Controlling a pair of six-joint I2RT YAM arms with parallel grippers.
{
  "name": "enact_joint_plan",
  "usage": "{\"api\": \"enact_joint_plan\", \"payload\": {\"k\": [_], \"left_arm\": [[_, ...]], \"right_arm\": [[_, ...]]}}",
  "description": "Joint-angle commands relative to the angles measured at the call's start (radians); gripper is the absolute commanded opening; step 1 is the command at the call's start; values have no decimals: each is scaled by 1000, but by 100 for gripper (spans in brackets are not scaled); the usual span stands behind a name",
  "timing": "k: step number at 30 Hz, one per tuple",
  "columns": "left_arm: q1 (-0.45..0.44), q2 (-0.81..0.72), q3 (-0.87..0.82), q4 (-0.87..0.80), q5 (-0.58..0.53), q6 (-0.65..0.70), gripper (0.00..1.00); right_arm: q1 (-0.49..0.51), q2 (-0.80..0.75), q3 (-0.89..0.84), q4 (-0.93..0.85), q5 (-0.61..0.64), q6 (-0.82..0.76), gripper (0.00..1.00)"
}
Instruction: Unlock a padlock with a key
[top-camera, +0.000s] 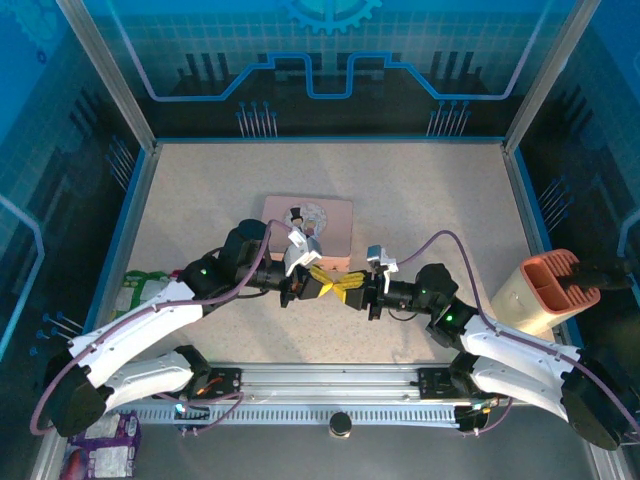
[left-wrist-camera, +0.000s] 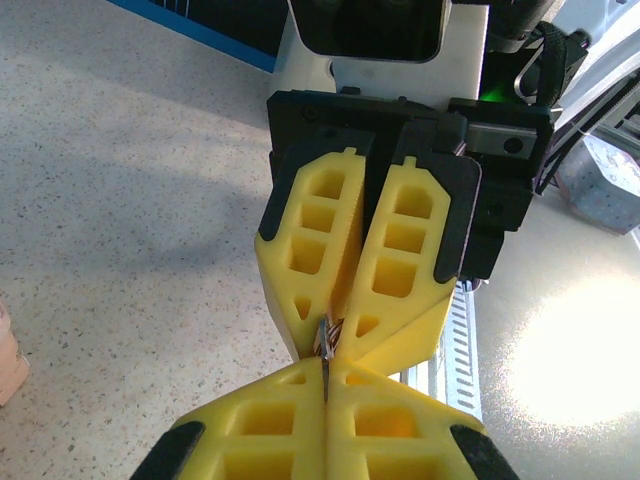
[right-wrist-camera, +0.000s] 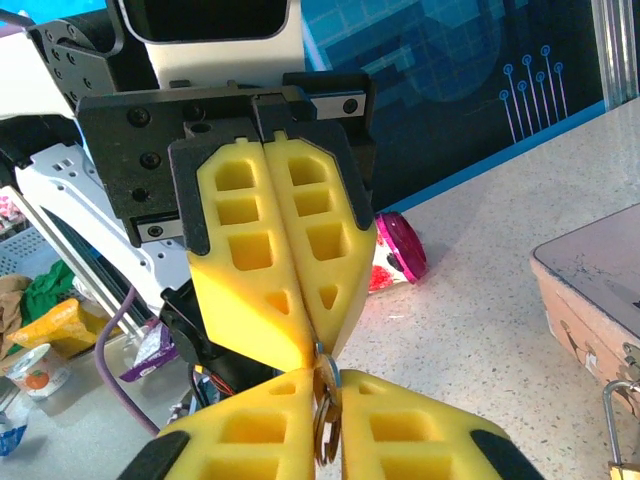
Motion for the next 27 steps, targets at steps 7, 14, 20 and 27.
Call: {"api": "enact_joint_plan", "payload": {"k": [7,14,20,27], "left_arm": [[3,-8,24,4,-3,10,0],[3,-14,19,10,-3,9,0],[3,-15,14,17,-6,7,0],[4,-21,-8,55,-82,-34,21]], "right_arm": [[6,-10,-2,100,-36,25,18],[4,-4,-1,96,-40,25,11],[4,2,2,95,-42,25,1],[5,-8,8,37,24,30,0]]}}
